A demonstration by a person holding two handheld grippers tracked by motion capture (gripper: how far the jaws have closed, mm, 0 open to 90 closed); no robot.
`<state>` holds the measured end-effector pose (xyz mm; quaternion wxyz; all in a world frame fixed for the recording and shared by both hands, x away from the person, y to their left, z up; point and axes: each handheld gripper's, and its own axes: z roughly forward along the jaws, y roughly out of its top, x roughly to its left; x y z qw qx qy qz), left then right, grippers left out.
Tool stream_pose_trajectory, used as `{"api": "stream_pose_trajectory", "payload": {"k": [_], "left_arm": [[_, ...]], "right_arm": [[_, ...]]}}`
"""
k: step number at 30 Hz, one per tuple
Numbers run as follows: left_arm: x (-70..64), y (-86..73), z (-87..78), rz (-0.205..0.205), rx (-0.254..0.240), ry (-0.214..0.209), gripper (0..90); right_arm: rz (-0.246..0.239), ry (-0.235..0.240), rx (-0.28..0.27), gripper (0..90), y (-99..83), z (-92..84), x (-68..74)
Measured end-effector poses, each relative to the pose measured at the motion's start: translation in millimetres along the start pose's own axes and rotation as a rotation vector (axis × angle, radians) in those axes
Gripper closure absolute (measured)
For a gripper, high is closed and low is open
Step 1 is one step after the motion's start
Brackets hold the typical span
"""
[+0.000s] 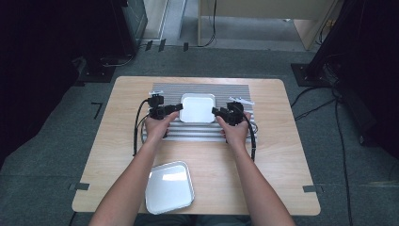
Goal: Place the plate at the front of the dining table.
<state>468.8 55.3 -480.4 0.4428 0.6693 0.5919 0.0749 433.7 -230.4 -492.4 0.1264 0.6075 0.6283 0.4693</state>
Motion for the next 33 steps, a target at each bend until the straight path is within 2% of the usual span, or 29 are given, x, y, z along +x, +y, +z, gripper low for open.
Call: {"api": "stream_pose_trajectory", "payload": {"k": [1, 3, 5, 7, 10, 15, 16, 17, 18, 22, 28, 30, 32, 33], "left_arm": [[-1.8, 0.2, -3.3, 0.013, 0.005, 0.013, 32.0], [-4.4, 0.1, -10.7, 0.039, 0.008, 0.023, 25.9], [-5.9, -1.8, -20.8, 0.065, -0.007, 0.019, 23.0], [-5.2, -4.0, -28.7, 0.075, -0.024, 0.000, 20.5], [-2.5, -8.7, -41.9, 0.105, -0.041, 0.004, 18.2], [6.6, -16.9, -58.8, 0.107, -0.053, 0.047, 18.1], [10.7, -22.1, -65.3, 0.130, -0.058, 0.068, 17.8], [10.7, -22.1, -65.3, 0.130, -0.058, 0.068, 17.4], [12.8, -25.4, -69.1, 0.138, -0.063, 0.082, 17.4], [20.1, -37.3, -83.0, 0.155, -0.069, 0.092, 17.4], [25.4, -47.9, -95.0, 0.136, -0.063, 0.088, 17.4], [27.0, -52.1, -100.1, 0.141, -0.062, 0.083, 17.4], [27.9, -57.1, -105.4, 0.154, -0.065, 0.085, 17.4], [28.1, -58.8, -107.0, 0.157, -0.068, 0.083, 17.4]], "right_arm": [[-0.024, -0.014, 0.006, 43.0, 0.8, -3.0, 3.3], [-0.067, -0.013, 0.007, 33.9, 1.7, -8.5, 8.3], [-0.123, -0.033, 0.011, 29.8, 1.6, -14.9, 13.0], [-0.123, -0.048, 0.015, 29.9, 2.1, -20.8, 15.0], [-0.131, -0.038, -0.016, 28.3, 0.3, -34.9, 16.2], [-0.143, -0.051, -0.027, 27.4, -2.9, -46.7, 16.0], [-0.154, -0.065, -0.037, 27.5, -4.6, -52.8, 15.5], [-0.154, -0.065, -0.037, 27.5, -4.6, -52.8, 15.5], [-0.158, -0.062, -0.044, 27.4, -5.8, -56.7, 15.0], [-0.163, -0.067, -0.068, 27.1, -11.8, -75.2, 11.5], [-0.174, -0.071, -0.075, 27.2, -16.8, -90.9, 8.1], [-0.186, -0.075, -0.079, 27.4, -19.0, -97.2, 6.7], [-0.223, -0.078, -0.076, 27.1, -24.2, -106.8, 4.3], [-0.223, -0.078, -0.076, 27.1, -24.2, -106.8, 4.3]]}}
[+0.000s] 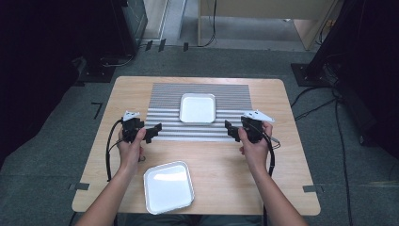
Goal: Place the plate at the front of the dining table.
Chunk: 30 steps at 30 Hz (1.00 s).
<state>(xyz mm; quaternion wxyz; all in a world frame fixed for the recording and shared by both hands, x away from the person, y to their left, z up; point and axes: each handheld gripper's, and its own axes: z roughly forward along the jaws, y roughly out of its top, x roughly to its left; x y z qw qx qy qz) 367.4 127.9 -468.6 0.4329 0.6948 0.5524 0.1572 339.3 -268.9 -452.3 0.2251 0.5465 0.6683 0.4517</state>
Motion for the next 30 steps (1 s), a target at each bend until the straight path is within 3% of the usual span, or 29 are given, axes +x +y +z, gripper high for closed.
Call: {"api": "stream_pose_trajectory", "payload": {"k": [3, 9, 17, 25, 30], "left_arm": [[1.4, -5.9, -8.2, 0.022, -0.009, 0.008, 17.4], [4.7, -15.0, -21.9, 0.027, -0.025, 0.020, 17.5], [10.9, -30.2, -41.8, 0.066, -0.002, 0.050, 17.5], [15.9, -42.6, -61.9, 0.074, -0.015, 0.065, 17.4], [21.5, -58.2, -70.1, 0.080, 0.001, 0.093, 17.5]], "right_arm": [[-0.012, -0.006, -0.004, 26.6, -4.1, -8.2, -1.8], [-0.005, -0.013, -0.006, 25.8, -15.7, -22.4, -10.6], [-0.014, -0.031, 0.021, 26.1, -36.6, -43.7, -19.5], [0.010, -0.050, 0.021, 26.2, -51.5, -59.5, -30.6], [0.015, -0.080, 0.036, 26.2, -64.2, -72.3, -40.5]]}}
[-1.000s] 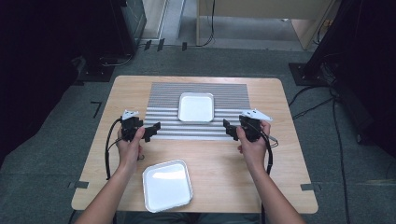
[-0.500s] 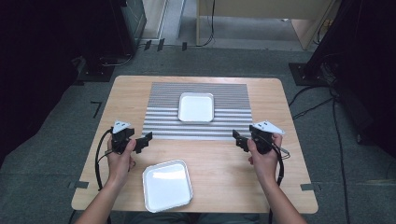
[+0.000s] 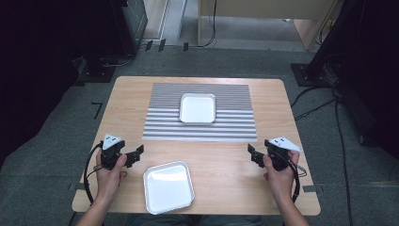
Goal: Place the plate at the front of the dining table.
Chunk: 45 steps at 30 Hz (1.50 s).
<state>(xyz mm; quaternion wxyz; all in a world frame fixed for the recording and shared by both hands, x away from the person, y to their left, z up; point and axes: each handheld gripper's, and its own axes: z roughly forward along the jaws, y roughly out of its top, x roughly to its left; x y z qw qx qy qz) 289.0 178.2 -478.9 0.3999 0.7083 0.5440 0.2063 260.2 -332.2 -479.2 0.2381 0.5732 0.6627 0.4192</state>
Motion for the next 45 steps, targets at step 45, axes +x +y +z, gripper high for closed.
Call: {"api": "stream_pose_trajectory", "payload": {"k": [45], "left_arm": [[58.9, -72.4, -44.9, -0.008, 0.082, 0.235, 16.7]], "right_arm": [[-0.003, -0.216, 0.139, 24.6, -76.3, -53.9, -67.0]]}}
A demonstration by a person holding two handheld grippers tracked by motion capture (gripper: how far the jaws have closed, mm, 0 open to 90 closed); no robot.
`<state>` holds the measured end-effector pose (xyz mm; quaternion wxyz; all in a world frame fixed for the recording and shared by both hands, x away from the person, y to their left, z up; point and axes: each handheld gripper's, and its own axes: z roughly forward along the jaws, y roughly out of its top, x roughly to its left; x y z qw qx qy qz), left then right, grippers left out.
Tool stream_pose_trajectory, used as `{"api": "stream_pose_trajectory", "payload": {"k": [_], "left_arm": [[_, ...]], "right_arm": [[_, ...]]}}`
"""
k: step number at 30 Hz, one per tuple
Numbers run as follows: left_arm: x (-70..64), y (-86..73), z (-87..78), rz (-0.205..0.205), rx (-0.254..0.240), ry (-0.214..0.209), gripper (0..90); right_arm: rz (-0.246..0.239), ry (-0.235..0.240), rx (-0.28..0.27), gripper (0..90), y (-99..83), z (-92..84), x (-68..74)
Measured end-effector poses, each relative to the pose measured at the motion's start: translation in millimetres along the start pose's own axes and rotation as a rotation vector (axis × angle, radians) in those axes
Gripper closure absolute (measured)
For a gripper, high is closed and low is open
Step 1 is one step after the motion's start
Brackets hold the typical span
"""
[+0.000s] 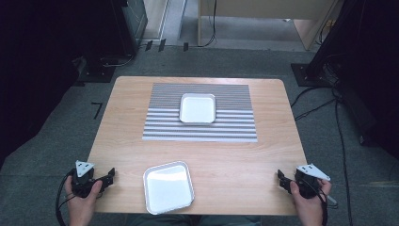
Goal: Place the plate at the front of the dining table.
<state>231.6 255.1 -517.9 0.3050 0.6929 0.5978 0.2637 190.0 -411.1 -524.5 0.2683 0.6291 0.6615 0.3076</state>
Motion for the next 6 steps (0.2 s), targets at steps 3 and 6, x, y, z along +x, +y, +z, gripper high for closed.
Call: {"api": "stream_pose_trajectory", "payload": {"k": [3, 6], "left_arm": [[0.1, 0.1, 0.1, -0.001, 0.000, 0.000, 16.6], [0.4, 0.3, 0.3, 0.001, 0.001, -0.002, 16.4]], "right_arm": [[-0.001, 0.001, 0.000, 24.2, -0.1, 0.0, 0.0], [-0.001, 0.001, 0.001, 23.7, 0.0, 0.1, 0.0]]}}
